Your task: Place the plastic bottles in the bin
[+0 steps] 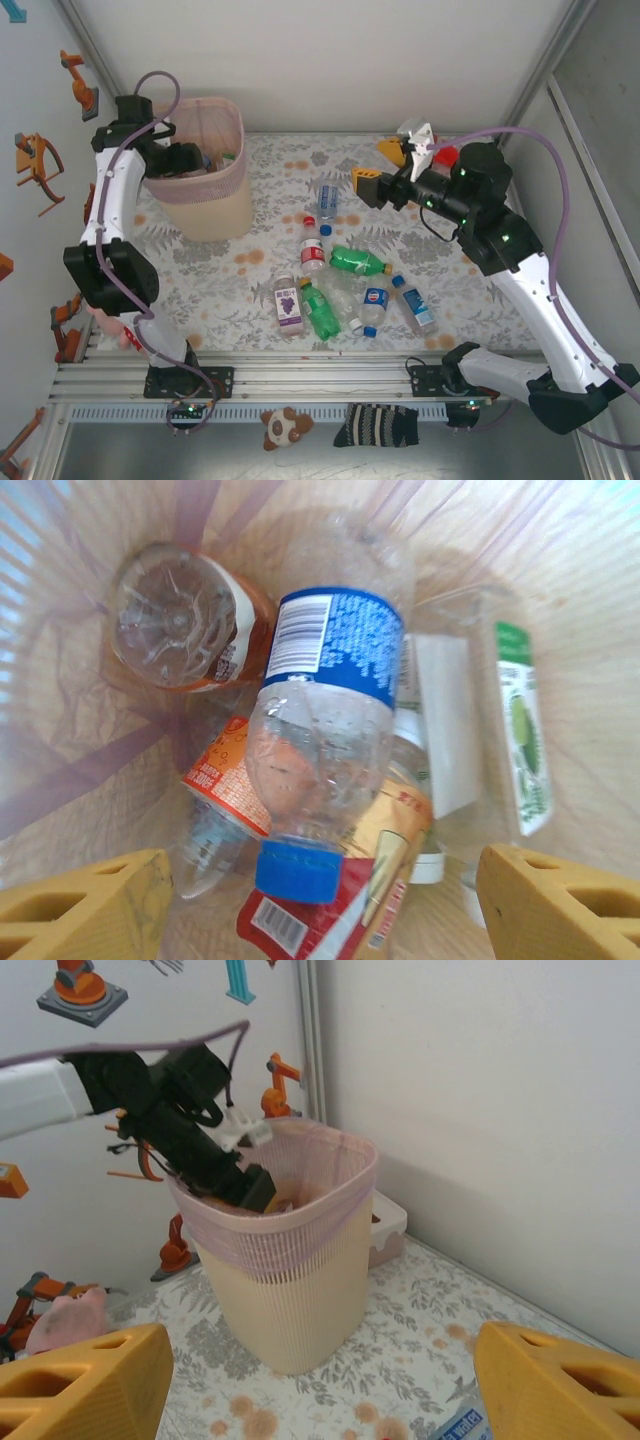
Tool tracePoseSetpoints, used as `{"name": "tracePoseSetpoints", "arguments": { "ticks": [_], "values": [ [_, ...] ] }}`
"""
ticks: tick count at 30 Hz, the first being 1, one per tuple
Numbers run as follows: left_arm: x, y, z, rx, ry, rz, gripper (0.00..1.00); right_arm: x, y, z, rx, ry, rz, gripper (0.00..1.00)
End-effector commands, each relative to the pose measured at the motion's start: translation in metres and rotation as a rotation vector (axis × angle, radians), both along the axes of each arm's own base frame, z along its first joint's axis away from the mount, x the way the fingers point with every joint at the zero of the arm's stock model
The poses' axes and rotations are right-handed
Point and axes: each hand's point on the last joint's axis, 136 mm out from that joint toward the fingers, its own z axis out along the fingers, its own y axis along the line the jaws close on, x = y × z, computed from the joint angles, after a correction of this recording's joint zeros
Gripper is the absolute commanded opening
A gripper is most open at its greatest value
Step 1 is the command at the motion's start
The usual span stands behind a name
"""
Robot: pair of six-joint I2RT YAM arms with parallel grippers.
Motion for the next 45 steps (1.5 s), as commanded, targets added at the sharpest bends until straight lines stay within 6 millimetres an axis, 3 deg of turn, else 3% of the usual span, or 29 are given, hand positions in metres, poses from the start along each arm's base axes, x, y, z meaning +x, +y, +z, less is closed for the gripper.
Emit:
{"name": "tracePoseSetpoints", "arguments": {
  "ticks": [1, 7, 15, 25, 34, 45],
  "values": [
    [-0.006, -0.008, 0.049, -0.038, -0.129, 0.006, 0.79, -0.001, -0.004, 0.004, -0.010, -0.006, -0.027, 0.78],
    [-0.016, -0.026, 0.082, -0.059, -0.221, -0.020, 0.78, 0.018, -0.017, -0.028, -0.078, 0.099, -0.154, 0.77],
    [-0.026, -0.071, 0.111, -0.033, -0.305, -0.087, 0.77, 0.034, -0.034, -0.069, -0.139, 0.197, -0.293, 0.76],
    [-0.028, -0.167, 0.110, 0.019, -0.345, -0.243, 0.77, 0.051, -0.077, -0.108, -0.189, 0.299, -0.571, 0.73],
    [-0.024, -0.255, 0.072, 0.051, -0.294, -0.366, 0.77, 0.052, -0.121, -0.122, -0.194, 0.393, -0.807, 0.70],
    [-0.010, -0.323, -0.028, 0.031, -0.132, -0.387, 0.77, 0.045, -0.131, -0.124, -0.188, 0.397, -0.837, 0.69]
  ]
}}
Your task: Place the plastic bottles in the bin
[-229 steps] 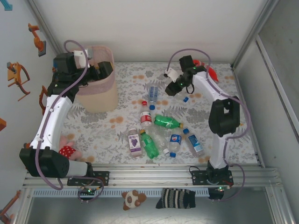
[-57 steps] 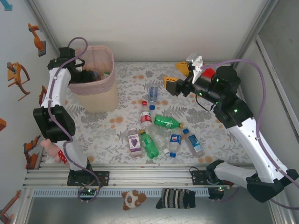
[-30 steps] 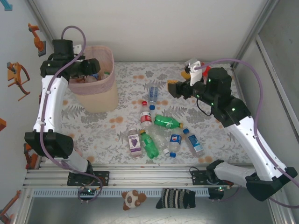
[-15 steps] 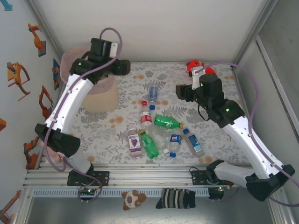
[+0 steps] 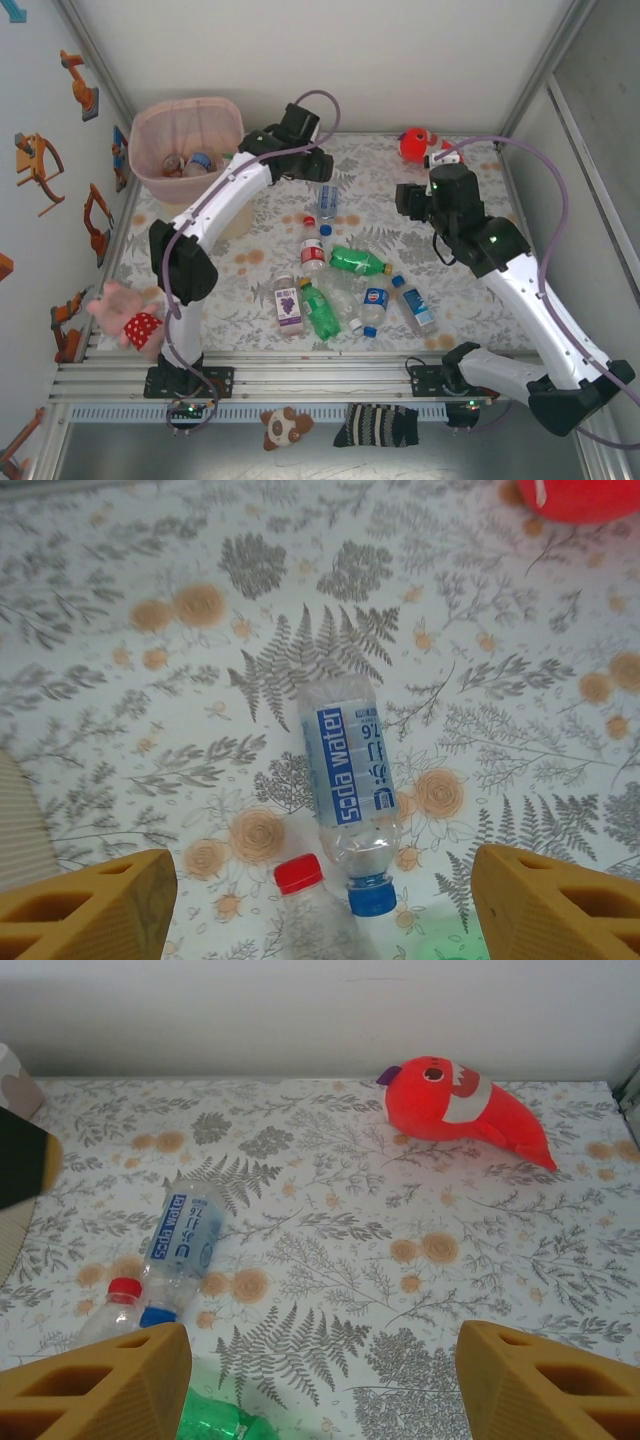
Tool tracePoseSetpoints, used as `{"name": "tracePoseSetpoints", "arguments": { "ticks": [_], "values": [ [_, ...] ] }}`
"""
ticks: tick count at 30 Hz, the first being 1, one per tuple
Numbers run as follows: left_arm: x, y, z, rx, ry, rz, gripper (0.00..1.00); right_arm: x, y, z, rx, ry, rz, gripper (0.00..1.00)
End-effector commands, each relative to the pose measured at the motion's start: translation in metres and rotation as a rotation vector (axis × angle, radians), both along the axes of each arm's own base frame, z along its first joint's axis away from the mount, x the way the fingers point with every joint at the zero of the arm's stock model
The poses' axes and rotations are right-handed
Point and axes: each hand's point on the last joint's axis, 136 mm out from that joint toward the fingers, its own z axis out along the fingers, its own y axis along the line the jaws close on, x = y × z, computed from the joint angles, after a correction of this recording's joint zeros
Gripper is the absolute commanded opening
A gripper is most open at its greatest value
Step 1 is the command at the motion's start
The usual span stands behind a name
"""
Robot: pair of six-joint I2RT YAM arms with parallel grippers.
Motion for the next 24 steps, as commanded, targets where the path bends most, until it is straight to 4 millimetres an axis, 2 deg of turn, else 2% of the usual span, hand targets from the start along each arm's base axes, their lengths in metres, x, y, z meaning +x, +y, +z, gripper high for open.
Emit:
{"name": "tracePoseSetpoints", "arguments": {
  "ticks": [1, 5, 11, 17, 24],
  "values": [
    [0.003, -0.020, -0.012, -0.060, 0.016, 0.028, 0.77, -0.003, -0.011, 0.004, 0.010, -0.012, -0.049, 0.69],
    [0.004, -0.036, -0.047, -0.084, 0.085, 0.040, 0.77, -0.003, -0.009, 0.003, 0.010, -0.007, -0.043, 0.69],
    [0.008, -0.046, -0.087, -0.069, 0.137, 0.051, 0.77, -0.004, -0.007, 0.000, 0.012, 0.005, -0.033, 0.68],
    [0.014, -0.049, -0.118, -0.037, 0.154, 0.056, 0.77, -0.004, -0.007, 0.001, 0.015, 0.005, -0.031, 0.67],
    [0.019, -0.048, -0.144, 0.015, 0.155, 0.038, 0.75, -0.005, -0.008, 0.001, 0.007, 0.008, -0.028, 0.66]
  ]
}}
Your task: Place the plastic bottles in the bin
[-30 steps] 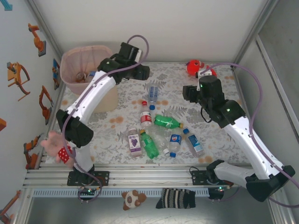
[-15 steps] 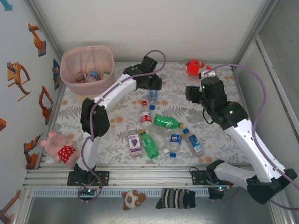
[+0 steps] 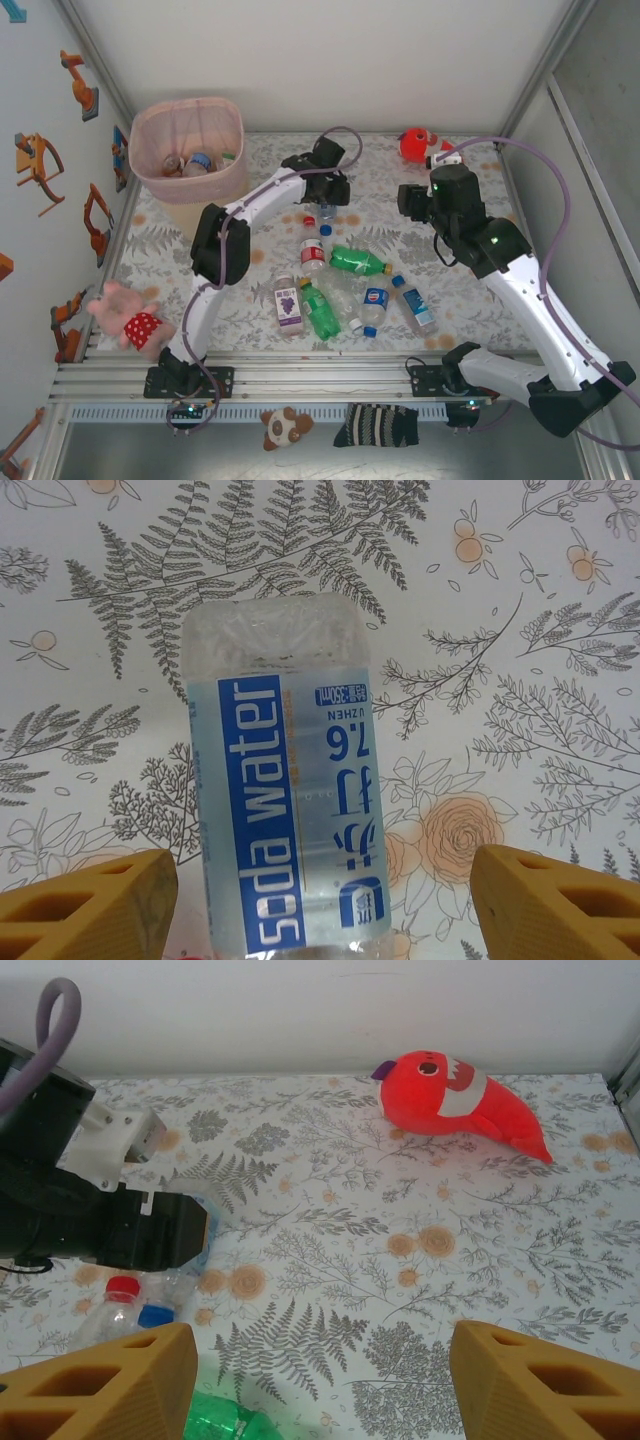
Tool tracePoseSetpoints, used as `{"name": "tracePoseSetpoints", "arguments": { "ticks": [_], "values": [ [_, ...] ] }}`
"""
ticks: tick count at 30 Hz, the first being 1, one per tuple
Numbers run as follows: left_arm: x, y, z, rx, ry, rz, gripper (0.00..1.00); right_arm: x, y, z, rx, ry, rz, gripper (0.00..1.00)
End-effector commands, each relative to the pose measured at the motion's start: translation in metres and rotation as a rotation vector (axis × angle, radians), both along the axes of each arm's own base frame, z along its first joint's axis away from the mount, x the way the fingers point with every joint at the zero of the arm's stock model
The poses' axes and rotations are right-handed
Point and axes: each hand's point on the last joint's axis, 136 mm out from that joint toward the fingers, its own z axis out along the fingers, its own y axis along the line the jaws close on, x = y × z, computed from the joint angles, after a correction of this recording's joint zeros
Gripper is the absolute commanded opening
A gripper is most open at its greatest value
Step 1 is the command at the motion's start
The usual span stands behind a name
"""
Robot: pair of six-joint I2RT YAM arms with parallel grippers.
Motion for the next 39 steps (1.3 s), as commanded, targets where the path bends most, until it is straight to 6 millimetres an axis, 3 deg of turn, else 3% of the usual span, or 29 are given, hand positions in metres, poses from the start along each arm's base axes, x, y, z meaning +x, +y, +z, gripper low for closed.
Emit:
{"name": "tracePoseSetpoints", "arguments": {
  "ticks": [1, 14, 25, 31, 39],
  "values": [
    [0.004, -0.002, -0.011, 0.031, -0.014, -0.019, 0.75, -0.003, -0.005, 0.002, 0.000, 0.000, -0.016, 0.66],
    [0.013, 0.001, -0.036, 0.061, 0.006, -0.010, 0.67, -0.004, -0.006, 0.007, -0.015, -0.004, -0.006, 0.64],
    [0.015, 0.001, -0.027, 0.053, -0.009, -0.009, 0.54, -0.003, -0.005, 0.009, -0.016, -0.008, 0.001, 0.64],
    [0.017, -0.001, -0.005, 0.039, -0.046, -0.019, 0.53, -0.002, -0.004, 0.012, -0.017, -0.013, 0.004, 0.64],
    [0.017, -0.004, 0.058, -0.046, -0.139, -0.042, 0.53, -0.001, -0.003, 0.012, -0.017, -0.012, 0.005, 0.64]
  ]
}}
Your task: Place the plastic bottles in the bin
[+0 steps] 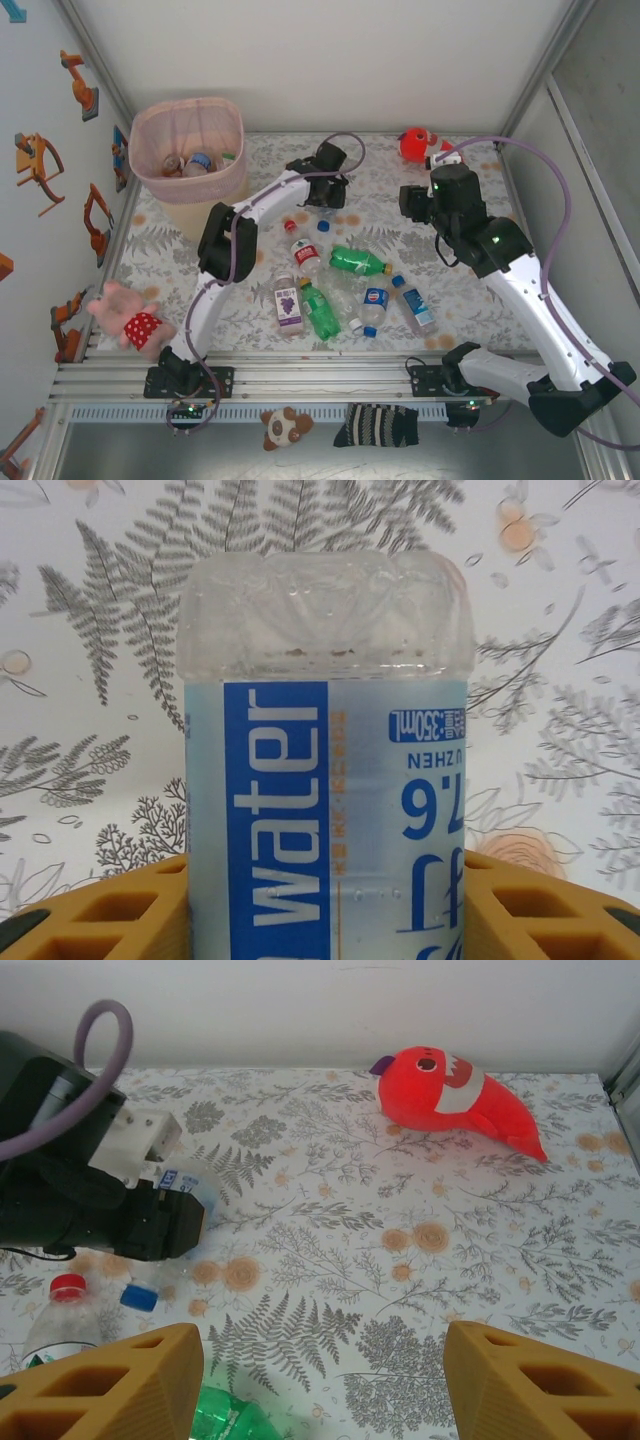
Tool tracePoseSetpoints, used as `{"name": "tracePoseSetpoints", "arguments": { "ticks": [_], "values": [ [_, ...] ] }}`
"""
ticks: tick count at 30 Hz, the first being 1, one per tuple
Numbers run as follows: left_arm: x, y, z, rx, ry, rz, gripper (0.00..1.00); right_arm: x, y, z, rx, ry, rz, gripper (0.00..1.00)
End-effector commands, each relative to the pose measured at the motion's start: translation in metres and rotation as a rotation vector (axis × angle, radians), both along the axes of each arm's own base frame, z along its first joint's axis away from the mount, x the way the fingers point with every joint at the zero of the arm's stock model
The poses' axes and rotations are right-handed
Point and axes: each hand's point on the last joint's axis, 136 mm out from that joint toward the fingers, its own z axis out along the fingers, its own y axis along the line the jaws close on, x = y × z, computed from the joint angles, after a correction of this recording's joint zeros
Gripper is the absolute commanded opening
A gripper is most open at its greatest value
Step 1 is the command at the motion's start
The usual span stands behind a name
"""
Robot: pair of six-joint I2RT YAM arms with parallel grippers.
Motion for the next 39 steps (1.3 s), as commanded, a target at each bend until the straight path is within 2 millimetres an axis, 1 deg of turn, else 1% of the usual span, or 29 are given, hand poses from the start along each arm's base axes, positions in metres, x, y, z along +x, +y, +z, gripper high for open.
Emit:
{"name": "tracePoseSetpoints", "arguments": {
  "ticks": [1, 5, 8, 13, 15, 19, 21, 26, 29, 31, 34, 39],
  "values": [
    [0.006, -0.003, 0.081, -0.094, -0.129, -0.022, 0.52, 0.002, -0.002, 0.011, 0.006, -0.023, -0.007, 0.64],
    [0.002, 0.000, 0.116, -0.131, -0.183, -0.035, 0.52, 0.002, -0.001, 0.012, 0.012, -0.024, -0.003, 0.63],
    [-0.001, 0.006, 0.145, -0.153, -0.227, -0.039, 0.52, 0.002, 0.000, 0.012, 0.016, -0.025, -0.001, 0.63],
    [-0.004, 0.026, 0.192, -0.184, -0.294, -0.028, 0.52, 0.003, 0.001, 0.011, 0.019, -0.023, 0.003, 0.63],
    [-0.006, 0.037, 0.213, -0.198, -0.323, -0.017, 0.52, 0.003, 0.003, 0.012, 0.025, -0.025, 0.008, 0.63],
    [-0.008, 0.065, 0.249, -0.215, -0.375, 0.012, 0.52, 0.004, 0.004, 0.011, 0.027, -0.023, 0.012, 0.62],
    [-0.009, 0.082, 0.267, -0.220, -0.403, 0.032, 0.52, 0.005, 0.005, 0.011, 0.028, -0.023, 0.013, 0.62],
    [-0.015, 0.123, 0.305, -0.208, -0.473, 0.085, 0.52, 0.008, 0.009, 0.010, 0.034, -0.019, 0.022, 0.62],
    [-0.019, 0.146, 0.320, -0.196, -0.501, 0.116, 0.52, 0.010, 0.012, 0.010, 0.038, -0.017, 0.030, 0.62],
    [-0.021, 0.161, 0.326, -0.186, -0.508, 0.140, 0.52, 0.012, 0.014, 0.009, 0.041, -0.014, 0.036, 0.62],
    [-0.023, 0.185, 0.333, -0.179, -0.512, 0.183, 0.51, 0.014, 0.018, 0.007, 0.045, -0.007, 0.044, 0.61],
    [-0.022, 0.216, 0.334, -0.221, -0.494, 0.242, 0.52, 0.017, 0.022, 0.006, 0.051, 0.001, 0.057, 0.61]
  ]
}}
